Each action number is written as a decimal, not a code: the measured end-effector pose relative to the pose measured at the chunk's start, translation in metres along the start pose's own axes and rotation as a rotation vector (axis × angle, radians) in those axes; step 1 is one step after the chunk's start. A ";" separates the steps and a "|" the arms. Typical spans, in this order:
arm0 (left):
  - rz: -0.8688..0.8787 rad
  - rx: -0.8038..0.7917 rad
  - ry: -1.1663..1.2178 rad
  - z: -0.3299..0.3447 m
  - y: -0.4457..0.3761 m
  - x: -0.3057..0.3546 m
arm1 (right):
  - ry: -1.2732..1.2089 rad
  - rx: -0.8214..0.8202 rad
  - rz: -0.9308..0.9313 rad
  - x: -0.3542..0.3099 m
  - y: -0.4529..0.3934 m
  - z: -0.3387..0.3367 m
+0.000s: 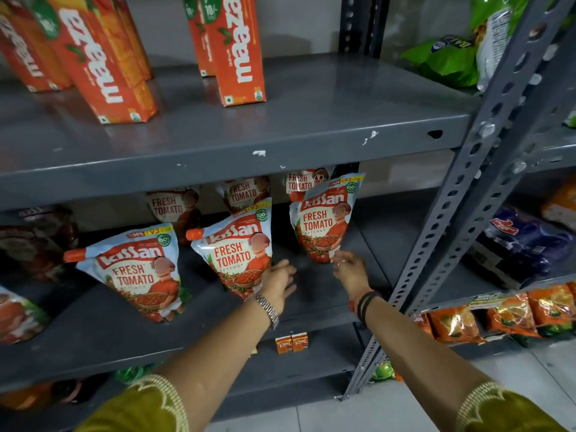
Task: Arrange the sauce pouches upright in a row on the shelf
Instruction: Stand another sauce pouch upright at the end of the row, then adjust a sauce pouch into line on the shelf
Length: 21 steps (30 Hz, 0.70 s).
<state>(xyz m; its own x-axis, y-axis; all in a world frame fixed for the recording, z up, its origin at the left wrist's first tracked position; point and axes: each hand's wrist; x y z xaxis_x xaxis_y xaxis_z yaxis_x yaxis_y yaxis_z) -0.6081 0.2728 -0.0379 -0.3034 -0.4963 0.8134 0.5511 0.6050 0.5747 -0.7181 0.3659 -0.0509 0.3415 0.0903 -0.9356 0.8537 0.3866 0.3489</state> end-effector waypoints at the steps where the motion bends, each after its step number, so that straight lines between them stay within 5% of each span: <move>1: -0.041 -0.031 -0.047 -0.012 0.008 -0.004 | -0.026 -0.028 0.009 0.007 0.006 0.004; 6: -0.082 0.058 -0.116 -0.085 0.028 -0.023 | -0.182 -0.283 0.100 0.012 0.045 0.050; 10: 0.140 0.288 0.003 -0.111 0.030 -0.025 | -0.273 -0.421 0.246 0.008 0.067 0.090; 14: 0.292 0.039 0.008 -0.099 0.035 -0.016 | -0.208 -0.400 0.173 0.007 0.069 0.105; 21: 0.324 -0.049 0.042 -0.080 0.012 0.006 | -0.260 -0.301 0.151 -0.002 0.040 0.113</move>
<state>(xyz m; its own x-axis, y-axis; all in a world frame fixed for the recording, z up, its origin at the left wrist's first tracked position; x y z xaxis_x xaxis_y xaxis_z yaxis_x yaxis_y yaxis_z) -0.5409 0.2274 -0.0337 -0.0747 -0.3084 0.9483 0.6506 0.7056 0.2807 -0.6402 0.2778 -0.0286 0.5745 -0.0534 -0.8168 0.6468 0.6412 0.4130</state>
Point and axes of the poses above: each hand's wrist, its own y-axis away from the middle knuckle, its own z-axis out of the palm, x = y × z, and after that the axes turned 8 degrees about -y, right-handed
